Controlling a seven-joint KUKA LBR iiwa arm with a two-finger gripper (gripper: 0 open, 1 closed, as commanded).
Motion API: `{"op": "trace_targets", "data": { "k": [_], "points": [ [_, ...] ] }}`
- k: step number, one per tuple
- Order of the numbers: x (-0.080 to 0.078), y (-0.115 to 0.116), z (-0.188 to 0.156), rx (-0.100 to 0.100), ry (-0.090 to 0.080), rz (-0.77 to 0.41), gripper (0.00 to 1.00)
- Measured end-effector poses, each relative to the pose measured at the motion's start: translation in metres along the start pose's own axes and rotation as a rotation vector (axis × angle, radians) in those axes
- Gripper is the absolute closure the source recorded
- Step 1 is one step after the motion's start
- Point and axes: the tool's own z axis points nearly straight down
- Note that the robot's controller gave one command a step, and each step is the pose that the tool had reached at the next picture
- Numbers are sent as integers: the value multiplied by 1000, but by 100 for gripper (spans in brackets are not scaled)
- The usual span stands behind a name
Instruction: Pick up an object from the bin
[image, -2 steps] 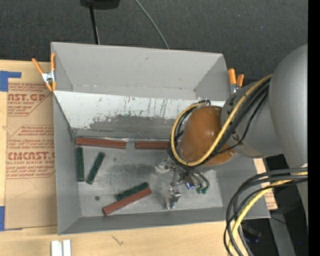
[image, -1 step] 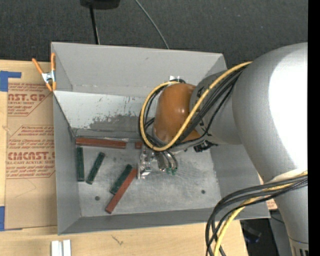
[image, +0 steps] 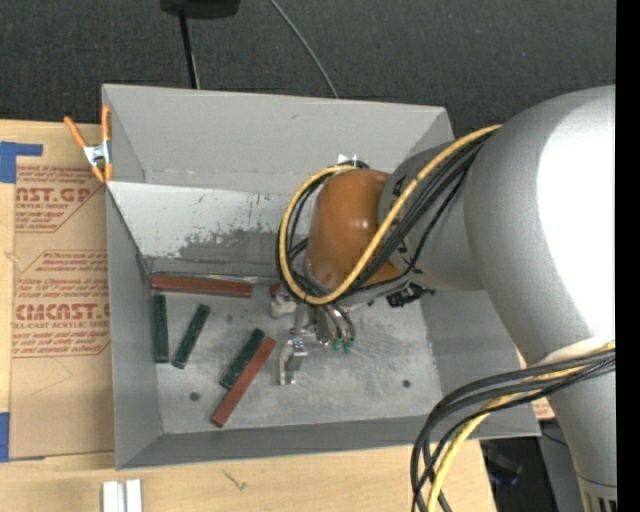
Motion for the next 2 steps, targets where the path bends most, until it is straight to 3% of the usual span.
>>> {"op": "trace_targets", "data": {
  "k": [1, 2],
  "points": [
    [0, 0, 0, 0, -1, 0, 0],
    [28, 50, -2, -1, -10, -287, 100]
  ]
}}
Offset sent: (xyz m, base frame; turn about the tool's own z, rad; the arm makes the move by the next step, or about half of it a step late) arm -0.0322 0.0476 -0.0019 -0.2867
